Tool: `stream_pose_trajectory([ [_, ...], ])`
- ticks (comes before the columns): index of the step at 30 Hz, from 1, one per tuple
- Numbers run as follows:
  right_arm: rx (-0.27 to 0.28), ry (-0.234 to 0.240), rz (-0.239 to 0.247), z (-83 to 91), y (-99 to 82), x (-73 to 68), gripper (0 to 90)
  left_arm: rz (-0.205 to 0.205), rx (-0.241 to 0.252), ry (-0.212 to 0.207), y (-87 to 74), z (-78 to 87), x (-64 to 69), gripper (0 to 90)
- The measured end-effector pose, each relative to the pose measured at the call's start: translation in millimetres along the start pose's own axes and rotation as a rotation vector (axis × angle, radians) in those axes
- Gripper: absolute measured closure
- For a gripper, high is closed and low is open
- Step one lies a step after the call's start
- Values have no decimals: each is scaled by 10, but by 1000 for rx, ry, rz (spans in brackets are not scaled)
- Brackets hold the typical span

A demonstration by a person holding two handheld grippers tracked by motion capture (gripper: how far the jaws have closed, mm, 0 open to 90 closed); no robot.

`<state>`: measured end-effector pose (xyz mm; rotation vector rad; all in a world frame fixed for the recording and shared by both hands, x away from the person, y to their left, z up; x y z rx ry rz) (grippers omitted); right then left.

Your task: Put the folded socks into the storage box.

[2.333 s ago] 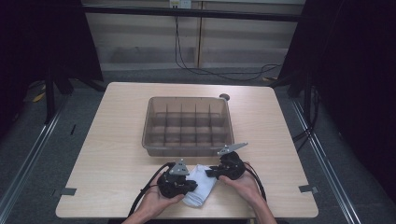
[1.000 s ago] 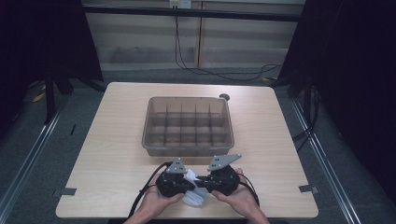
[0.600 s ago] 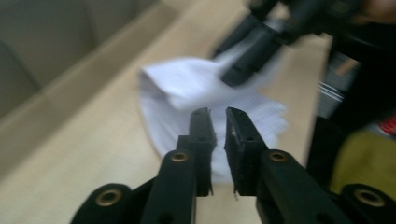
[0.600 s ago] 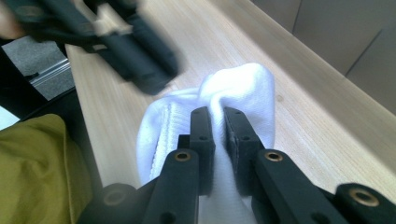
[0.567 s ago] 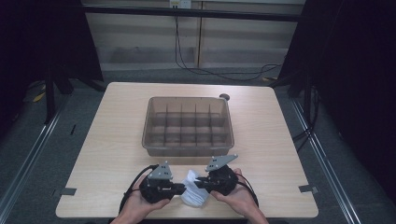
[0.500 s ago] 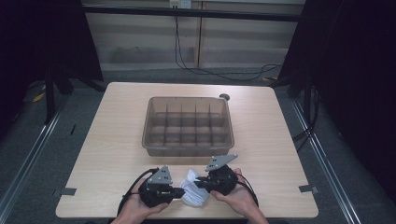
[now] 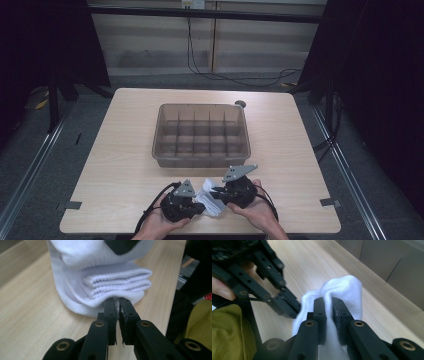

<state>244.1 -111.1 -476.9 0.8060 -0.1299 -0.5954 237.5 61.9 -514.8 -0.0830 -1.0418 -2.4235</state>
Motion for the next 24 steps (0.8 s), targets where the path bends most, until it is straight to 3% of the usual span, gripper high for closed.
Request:
stream_pose_trajectory([
  [1,-3,3,13,4,14,-43,825,16,9,4,23,-21,-13,847],
  [5,-19,11,42,-34,15,-123,820,11,7,14,29,-48,-35,848],
  [10,-46,2,65,-94,-19,-154,817,27,18,30,-4,53,-128,848],
  [12,-61,29,51,-166,-68,-154,817,46,40,30,1,135,-181,841],
  [17,-62,52,18,-176,-64,-98,815,85,168,15,172,392,-281,753],
  [19,-56,52,18,-179,-67,-101,811,88,172,1,205,396,-293,719],
  [21,-47,55,22,-161,-73,-107,790,128,195,-17,285,357,-344,677],
  [22,-50,53,17,-149,-74,-112,775,128,195,-17,285,357,-344,659],
  [23,-50,53,17,-149,-74,-112,775,156,213,-30,305,338,-364,659],
  [24,-45,57,12,-142,-73,-110,752,202,224,-71,322,313,-392,629],
])
Point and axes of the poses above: each handheld gripper's, and its own axes: z roughly backward along the jaws, y roughly out of its top, x roughly to its right, the point moved 3 cm from there along -z, roughly forward along the jaws, and after that the axes turned 3 degrees about z, right-handed, at the moved point
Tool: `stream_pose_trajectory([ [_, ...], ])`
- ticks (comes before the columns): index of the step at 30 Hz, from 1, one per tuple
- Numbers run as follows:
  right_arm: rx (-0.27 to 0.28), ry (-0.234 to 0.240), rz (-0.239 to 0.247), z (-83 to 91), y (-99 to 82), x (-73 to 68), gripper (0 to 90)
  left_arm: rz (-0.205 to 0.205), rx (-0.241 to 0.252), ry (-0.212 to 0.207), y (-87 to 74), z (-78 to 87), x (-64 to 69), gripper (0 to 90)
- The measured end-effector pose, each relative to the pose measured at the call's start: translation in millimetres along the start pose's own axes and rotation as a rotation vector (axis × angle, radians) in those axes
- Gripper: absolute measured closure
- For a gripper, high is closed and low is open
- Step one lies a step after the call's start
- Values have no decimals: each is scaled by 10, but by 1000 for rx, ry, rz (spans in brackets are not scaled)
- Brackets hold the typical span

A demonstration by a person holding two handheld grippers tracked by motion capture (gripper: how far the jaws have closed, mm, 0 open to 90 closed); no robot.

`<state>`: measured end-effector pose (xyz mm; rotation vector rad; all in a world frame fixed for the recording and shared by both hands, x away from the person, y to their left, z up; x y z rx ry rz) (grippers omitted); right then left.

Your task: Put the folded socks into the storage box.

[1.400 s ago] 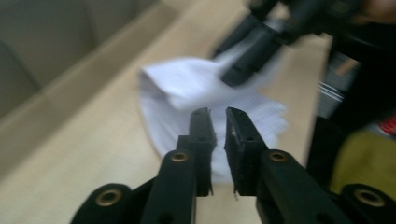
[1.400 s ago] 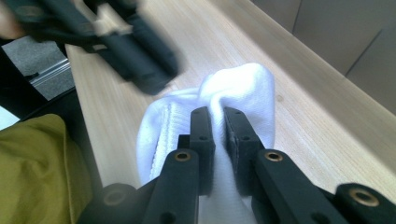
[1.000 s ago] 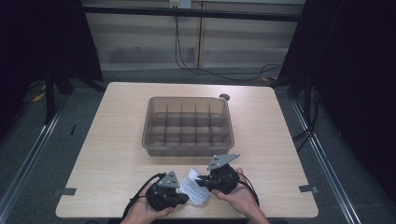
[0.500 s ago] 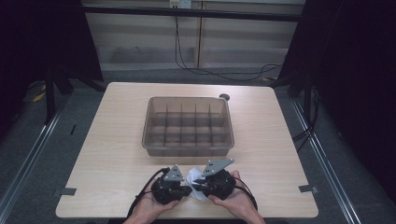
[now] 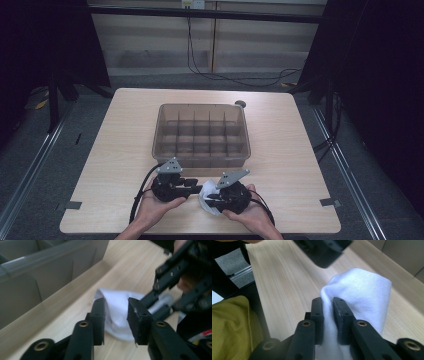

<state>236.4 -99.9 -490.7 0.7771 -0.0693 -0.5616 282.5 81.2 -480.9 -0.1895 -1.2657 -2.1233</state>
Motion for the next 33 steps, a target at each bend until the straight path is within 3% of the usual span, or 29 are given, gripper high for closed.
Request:
stream_pose_trajectory([
  [1,8,11,-10,21,-2,17,725,14,4,51,31,-50,-40,611],
  [2,8,11,-10,21,-2,17,725,14,4,51,31,-50,-40,607],
  [3,14,8,-19,46,2,30,670,36,12,31,42,-108,-59,602],
  [7,23,3,-31,118,6,21,569,33,5,50,33,-175,-50,601],
  [14,64,-32,-77,306,-1,102,436,-38,-55,103,-48,-245,-12,604],
  [16,74,-36,-86,336,1,119,431,-45,-50,109,-47,-246,-1,603],
  [19,144,-31,-140,464,14,223,477,-66,-59,116,-56,-257,29,603],
  [21,170,-38,-171,500,6,281,584,-69,-63,117,-57,-258,31,612],
  [23,179,-58,-187,510,-18,333,625,-73,-63,118,-57,-258,42,614],
  [24,178,-59,-192,509,-31,347,631,-90,-66,125,-62,-260,52,619],
  [27,136,-61,-183,462,-68,338,594,-89,-74,128,-64,-262,52,634],
  [29,83,-37,-151,356,-117,217,485,-89,-78,132,-68,-259,46,638],
  [33,56,-23,-122,277,-144,121,381,-93,-85,133,-69,-257,44,645],
])
Point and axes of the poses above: each handheld gripper's, and its own axes: z roughly backward along the jaws, y roughly out of its top, x roughly to its right, the point moved 3 cm from there along -z, roughly forward along the jaws, and after that the axes turned 3 degrees about z, right-handed, at the moved point
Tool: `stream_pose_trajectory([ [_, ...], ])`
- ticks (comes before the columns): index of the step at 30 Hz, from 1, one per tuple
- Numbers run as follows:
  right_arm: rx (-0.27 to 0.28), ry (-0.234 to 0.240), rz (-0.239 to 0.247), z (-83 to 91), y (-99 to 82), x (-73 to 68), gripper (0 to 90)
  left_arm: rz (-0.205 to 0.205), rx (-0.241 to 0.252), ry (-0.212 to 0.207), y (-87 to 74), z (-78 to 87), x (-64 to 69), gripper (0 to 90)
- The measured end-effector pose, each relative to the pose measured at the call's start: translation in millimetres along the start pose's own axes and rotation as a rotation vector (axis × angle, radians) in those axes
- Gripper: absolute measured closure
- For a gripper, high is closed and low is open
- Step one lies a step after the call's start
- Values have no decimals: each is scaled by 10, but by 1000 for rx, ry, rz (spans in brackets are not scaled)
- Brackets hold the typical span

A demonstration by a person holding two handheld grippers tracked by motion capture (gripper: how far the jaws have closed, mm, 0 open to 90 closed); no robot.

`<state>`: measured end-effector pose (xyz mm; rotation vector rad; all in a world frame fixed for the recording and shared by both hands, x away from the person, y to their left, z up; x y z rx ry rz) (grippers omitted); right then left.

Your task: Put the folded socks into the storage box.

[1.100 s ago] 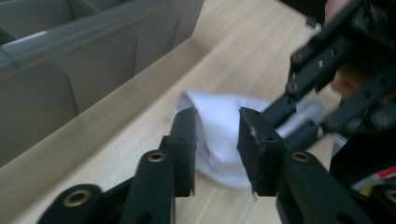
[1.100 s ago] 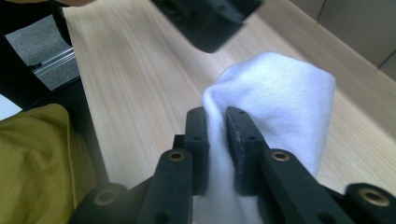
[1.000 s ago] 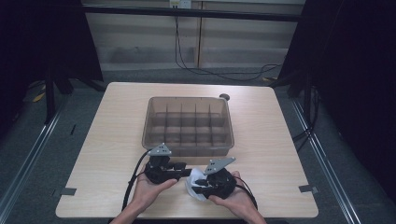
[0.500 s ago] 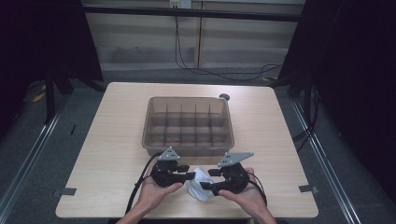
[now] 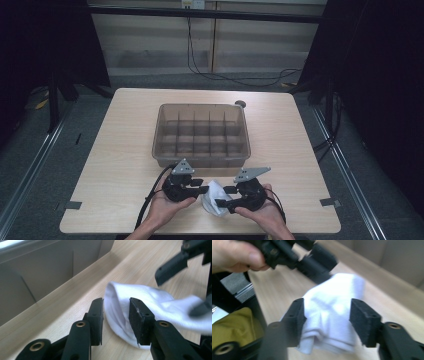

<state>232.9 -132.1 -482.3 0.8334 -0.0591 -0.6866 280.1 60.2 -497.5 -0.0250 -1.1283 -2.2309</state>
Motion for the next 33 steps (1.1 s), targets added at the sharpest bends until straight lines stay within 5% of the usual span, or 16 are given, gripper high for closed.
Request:
stream_pose_trajectory([
  [2,-27,-15,38,-73,-5,-63,340,12,5,-3,2,3,-6,653],
  [9,-47,-38,46,-217,-35,-51,314,10,48,-37,72,86,24,608],
  [15,-73,-83,68,-290,-91,-43,303,-51,-26,-23,20,-17,107,538],
  [22,-78,-99,71,-299,-97,-58,291,-86,-74,-31,-49,-59,130,723],
  [26,-40,-57,51,-216,-18,-28,284,-124,-86,-20,-59,-70,129,835],
  [29,2,-39,40,-148,56,1,472,-149,-74,-13,-65,-94,142,845],
  [33,-13,-29,47,-218,44,12,483,-163,-85,-11,-74,-104,140,851],
])
Point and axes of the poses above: each handheld gripper's, and its own axes: z roughly backward along the jaws, y roughly out of its top, x roughly to its right, the point moved 3 cm from there along -z, roughly forward along the jaws, and after that the axes turned 3 degrees about z, right-handed, at the moved point
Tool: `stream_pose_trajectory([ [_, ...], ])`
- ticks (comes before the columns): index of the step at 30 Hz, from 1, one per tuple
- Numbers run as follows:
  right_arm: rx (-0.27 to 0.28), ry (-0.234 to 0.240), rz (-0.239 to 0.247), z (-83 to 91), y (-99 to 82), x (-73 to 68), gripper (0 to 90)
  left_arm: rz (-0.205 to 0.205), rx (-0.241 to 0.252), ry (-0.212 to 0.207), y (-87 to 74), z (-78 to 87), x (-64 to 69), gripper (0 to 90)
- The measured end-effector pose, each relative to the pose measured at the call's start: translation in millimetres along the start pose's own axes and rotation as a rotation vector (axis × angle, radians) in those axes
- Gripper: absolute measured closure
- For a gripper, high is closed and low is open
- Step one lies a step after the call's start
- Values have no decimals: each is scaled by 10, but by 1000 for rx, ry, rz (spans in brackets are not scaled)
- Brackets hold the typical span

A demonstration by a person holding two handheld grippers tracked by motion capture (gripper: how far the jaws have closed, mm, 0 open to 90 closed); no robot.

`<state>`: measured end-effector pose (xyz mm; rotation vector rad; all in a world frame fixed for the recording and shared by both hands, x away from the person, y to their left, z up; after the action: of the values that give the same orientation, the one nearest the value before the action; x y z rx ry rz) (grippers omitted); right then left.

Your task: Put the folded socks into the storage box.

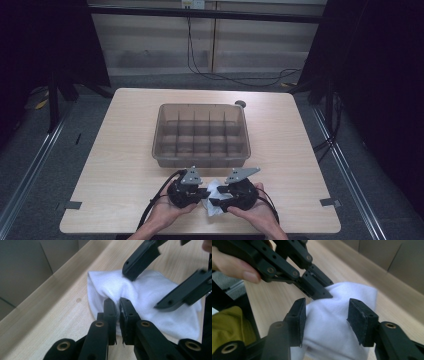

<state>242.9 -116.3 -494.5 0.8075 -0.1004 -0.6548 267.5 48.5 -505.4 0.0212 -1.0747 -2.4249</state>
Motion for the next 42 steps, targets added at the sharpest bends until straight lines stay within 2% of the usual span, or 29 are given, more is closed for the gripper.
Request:
stream_pose_trajectory([
  [4,-13,-5,2,-38,-29,-11,483,0,-12,14,-6,-12,-4,859],
  [7,-36,-35,20,-71,-45,-45,481,10,-16,11,-13,-17,-21,861],
  [8,-32,-31,25,-83,-51,-43,481,6,-13,10,-18,-20,-24,862],
  [12,-34,-47,25,-95,-62,-53,481,33,-7,-6,-14,-13,-58,850],
  [13,-28,-49,24,-98,-66,-57,481,48,-3,-4,-13,-4,-68,823],
  [17,-37,-67,26,-87,-67,-71,482,66,6,23,-19,79,-86,650],
  [22,-28,-85,14,-59,-90,-51,481,47,27,28,-55,236,-99,514],
  [23,-30,-83,12,-35,-103,-33,481,31,47,40,-74,315,-110,475],
  [25,-33,-86,8,-20,-110,-23,480,34,59,48,-86,350,-119,393],
  [26,-33,-90,3,-7,-120,-10,480,40,71,44,-101,380,-132,393],
  [28,-25,-97,-22,32,-150,41,480,44,71,43,-154,455,-179,320],
  [31,-25,-115,-40,77,-177,105,479,57,81,26,-204,522,-223,268],
  [34,-27,-125,-58,130,-214,155,478,49,75,21,-234,553,-236,238],
  [36,-22,-125,-63,145,-226,175,477,36,49,13,-269,565,-250,207],
  [37,-22,-136,-78,177,-249,206,477,46,48,22,-295,592,-272,194],
  [40,-24,-147,-85,200,-264,232,477,46,51,24,-332,632,-296,194],
  [41,-20,-159,-94,220,-279,258,476,66,57,-9,-384,664,-324,194],
  [42,-10,-160,-94,228,-291,275,476,73,57,-11,-407,681,-342,194],
])
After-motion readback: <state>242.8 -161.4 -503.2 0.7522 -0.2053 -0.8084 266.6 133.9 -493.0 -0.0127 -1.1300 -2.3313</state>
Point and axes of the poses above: each handheld gripper's, and its own axes: z roughly backward along the jaws, y roughly out of its top, x roughly to its right, the point moved 3 cm from there along -z, roughly forward along the jaws, and after that the axes turned 3 degrees about z, right-handed, at the moved point
